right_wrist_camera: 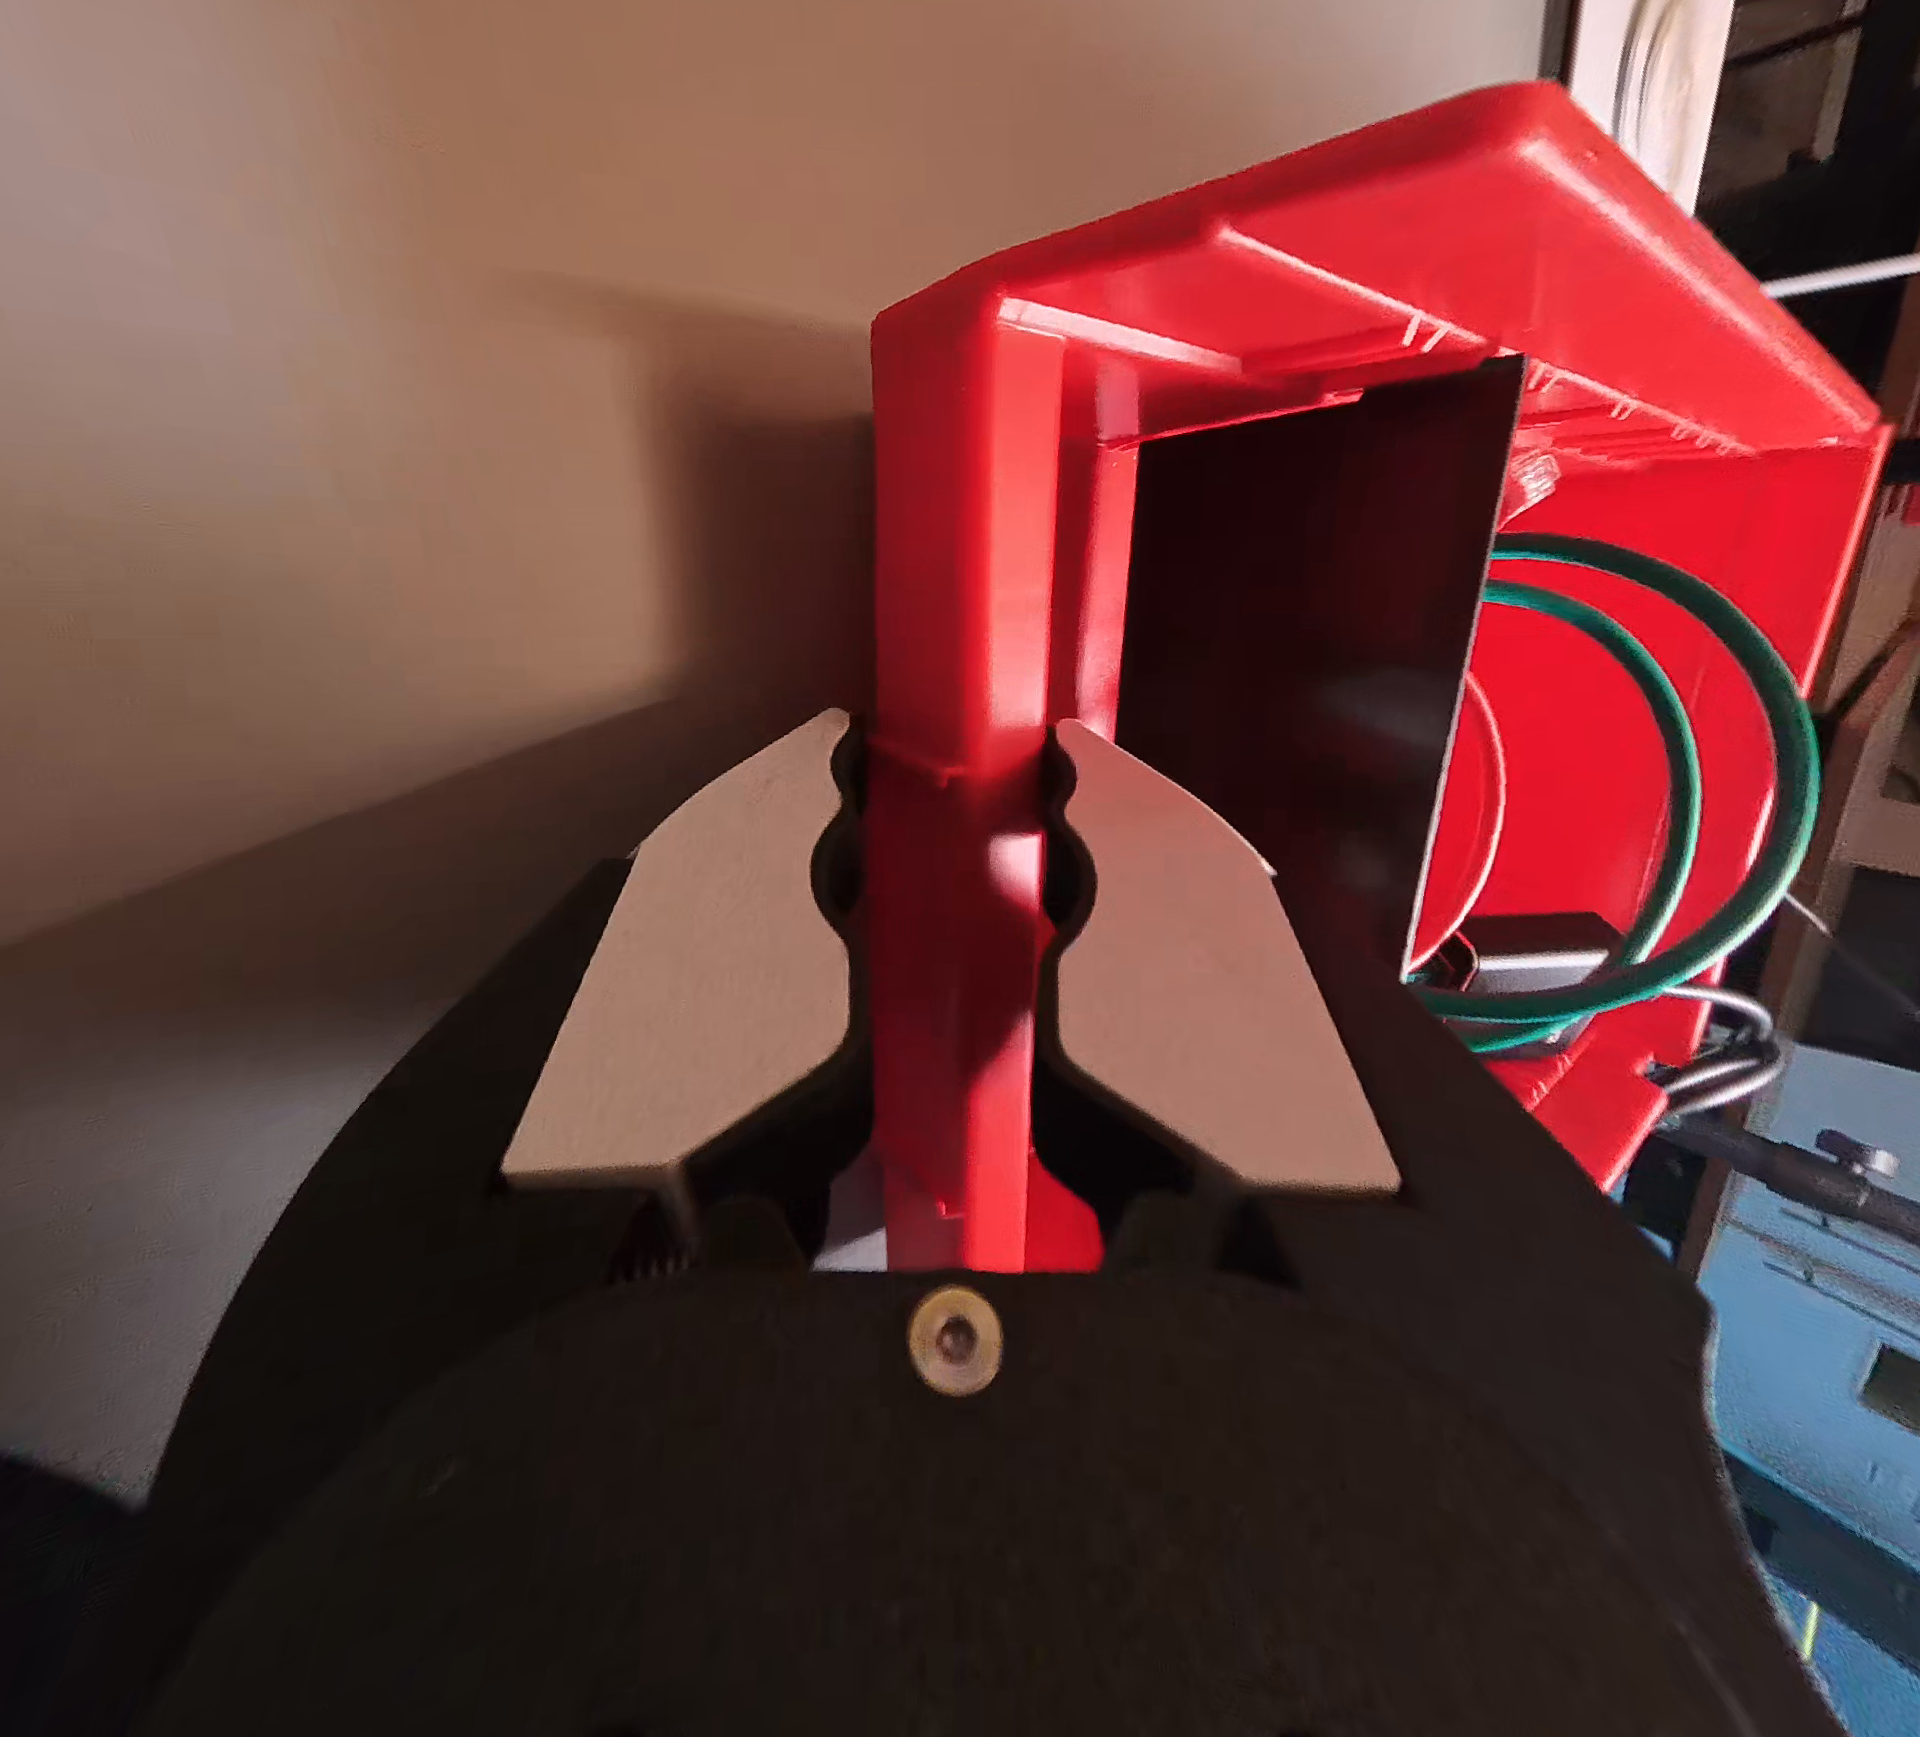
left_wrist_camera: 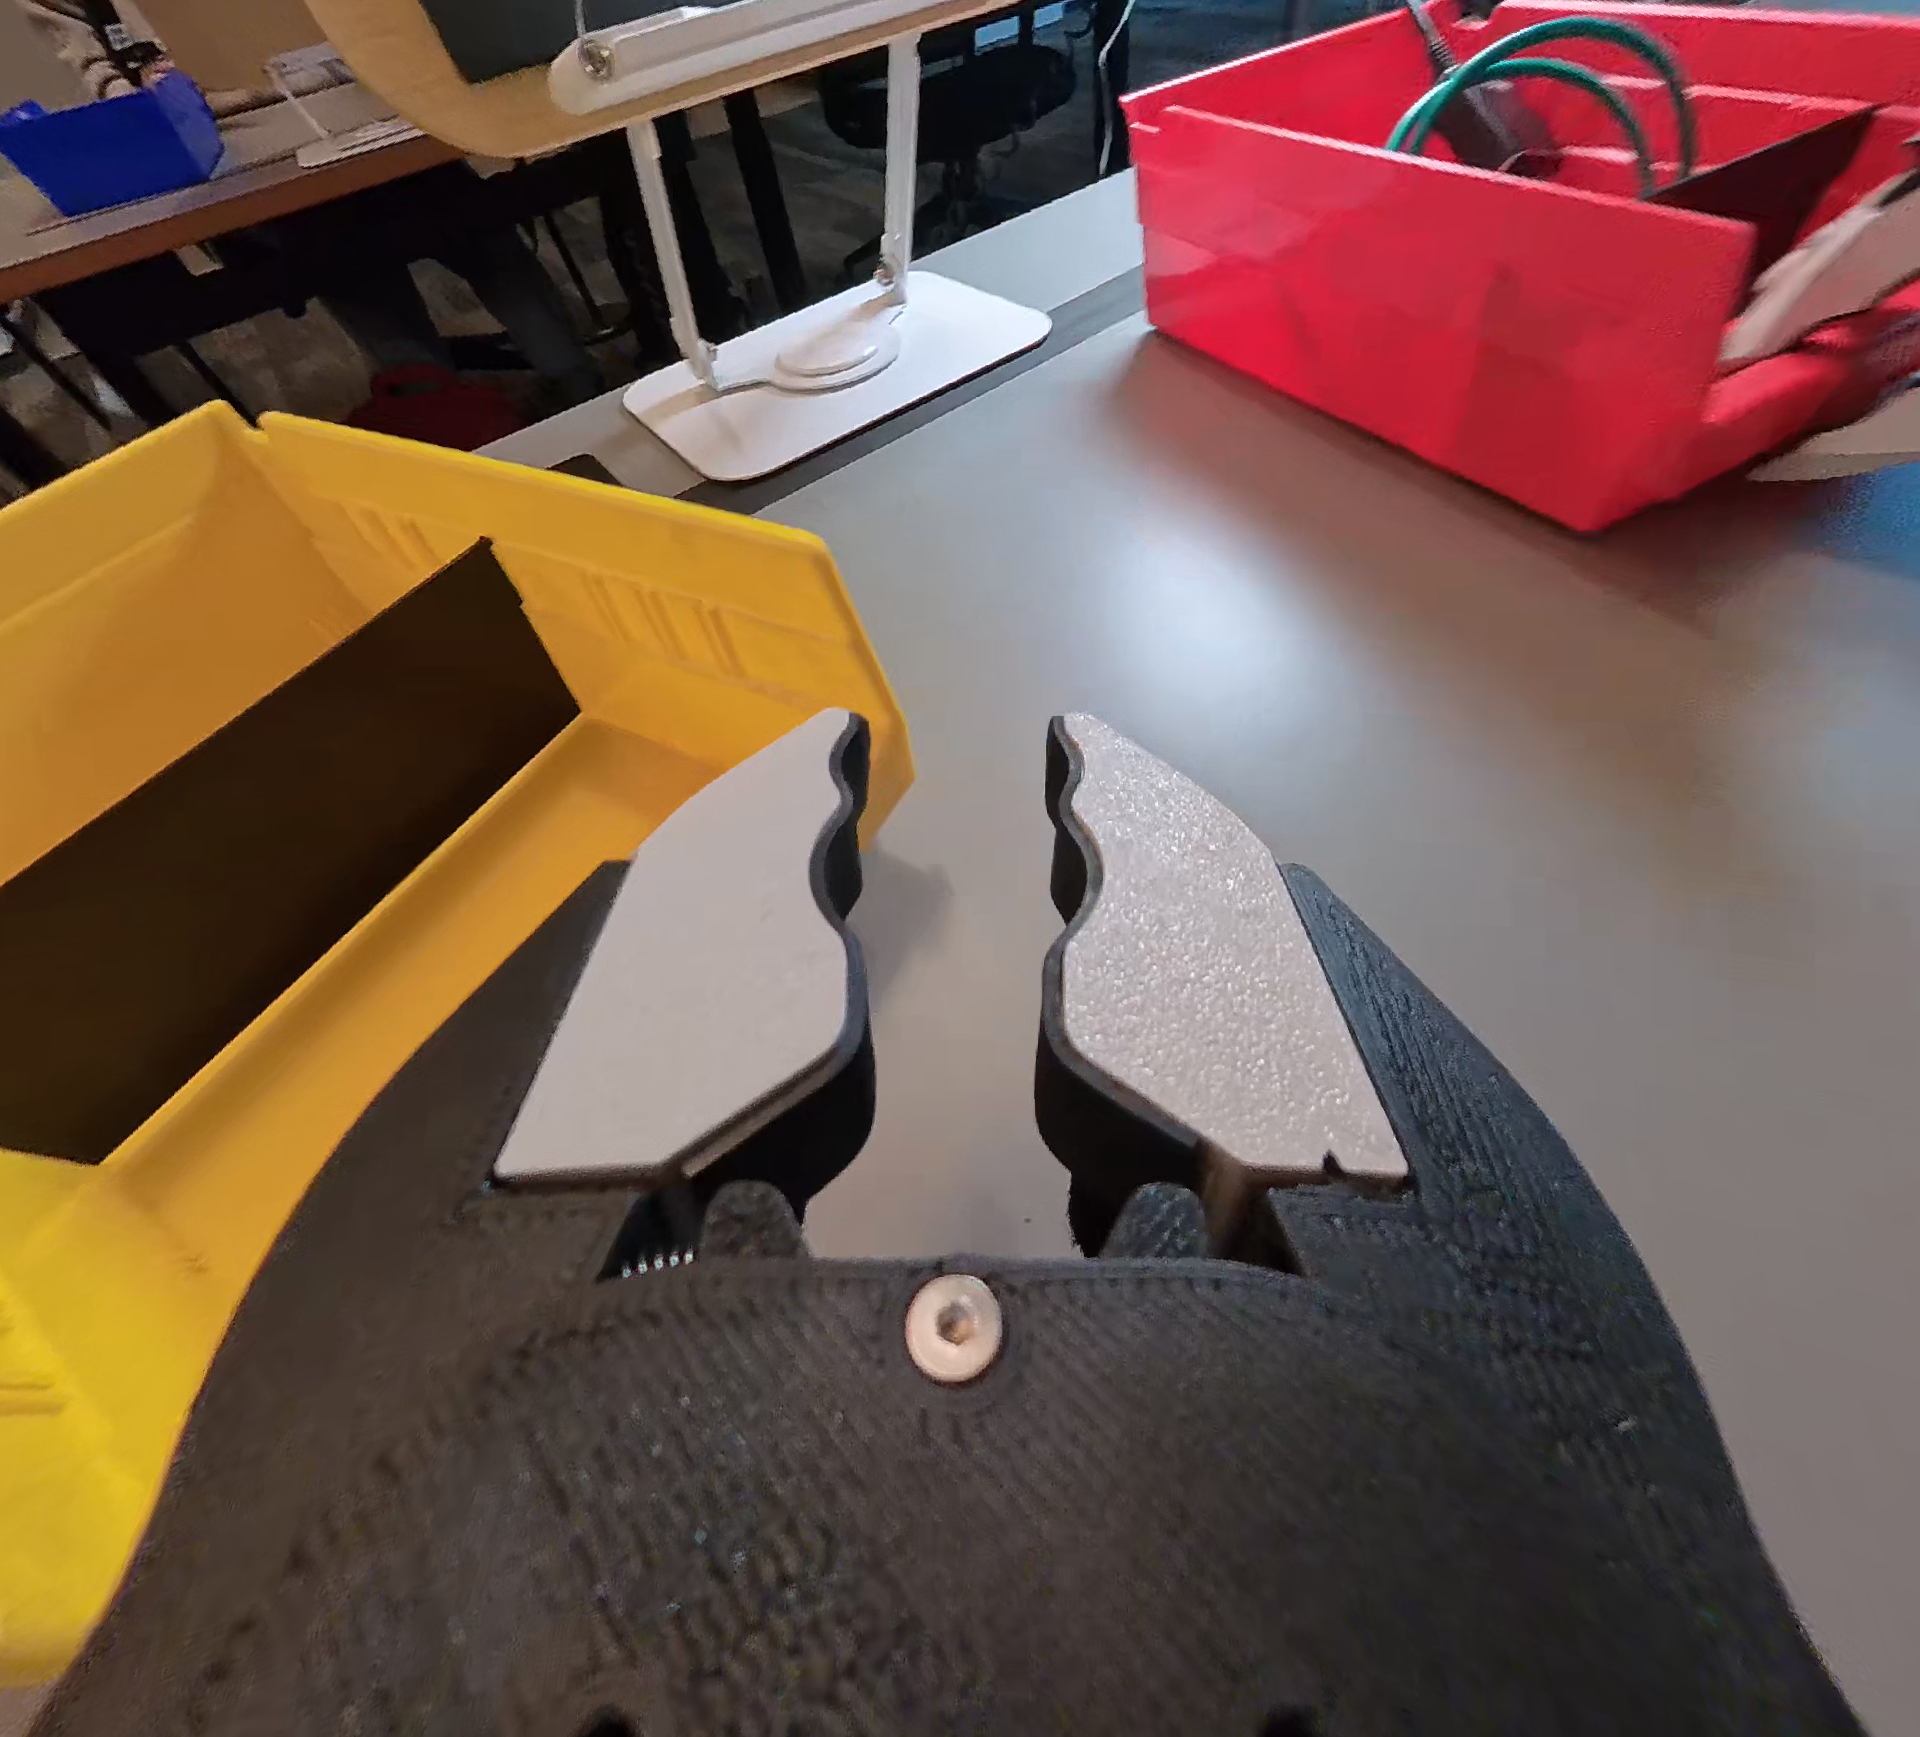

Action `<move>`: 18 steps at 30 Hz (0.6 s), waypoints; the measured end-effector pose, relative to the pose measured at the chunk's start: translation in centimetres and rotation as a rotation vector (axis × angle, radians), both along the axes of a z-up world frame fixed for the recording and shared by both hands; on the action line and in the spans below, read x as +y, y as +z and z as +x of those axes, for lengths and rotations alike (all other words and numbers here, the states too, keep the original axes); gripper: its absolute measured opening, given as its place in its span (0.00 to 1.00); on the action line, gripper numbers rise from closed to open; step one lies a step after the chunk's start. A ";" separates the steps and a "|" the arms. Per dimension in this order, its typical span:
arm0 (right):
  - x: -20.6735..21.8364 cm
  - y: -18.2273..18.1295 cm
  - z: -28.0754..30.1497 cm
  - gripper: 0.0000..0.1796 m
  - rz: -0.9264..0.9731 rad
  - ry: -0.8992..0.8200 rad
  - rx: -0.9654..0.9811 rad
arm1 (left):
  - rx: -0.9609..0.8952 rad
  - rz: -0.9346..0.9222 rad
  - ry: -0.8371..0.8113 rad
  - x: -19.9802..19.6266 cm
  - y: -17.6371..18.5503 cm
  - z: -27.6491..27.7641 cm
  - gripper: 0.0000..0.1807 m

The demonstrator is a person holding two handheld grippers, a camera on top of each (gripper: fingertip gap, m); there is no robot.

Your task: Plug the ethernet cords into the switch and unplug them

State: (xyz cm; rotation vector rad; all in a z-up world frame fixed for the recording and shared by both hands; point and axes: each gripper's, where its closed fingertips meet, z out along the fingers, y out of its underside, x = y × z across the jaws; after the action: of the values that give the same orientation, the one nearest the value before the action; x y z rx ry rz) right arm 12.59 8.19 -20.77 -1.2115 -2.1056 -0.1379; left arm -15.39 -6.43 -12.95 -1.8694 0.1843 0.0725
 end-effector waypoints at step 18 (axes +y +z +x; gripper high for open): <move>3.5 8.2 13.4 0.30 -0.327 -0.634 0.845 | 0.380 -0.365 0.185 -0.9 -5.2 -7.9 0.35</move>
State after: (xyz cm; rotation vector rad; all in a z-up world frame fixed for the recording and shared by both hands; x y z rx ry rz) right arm 25.98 11.65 -12.61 -1.7102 -0.9998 0.3900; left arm -23.26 -7.37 -18.15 -2.2206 0.3003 0.5554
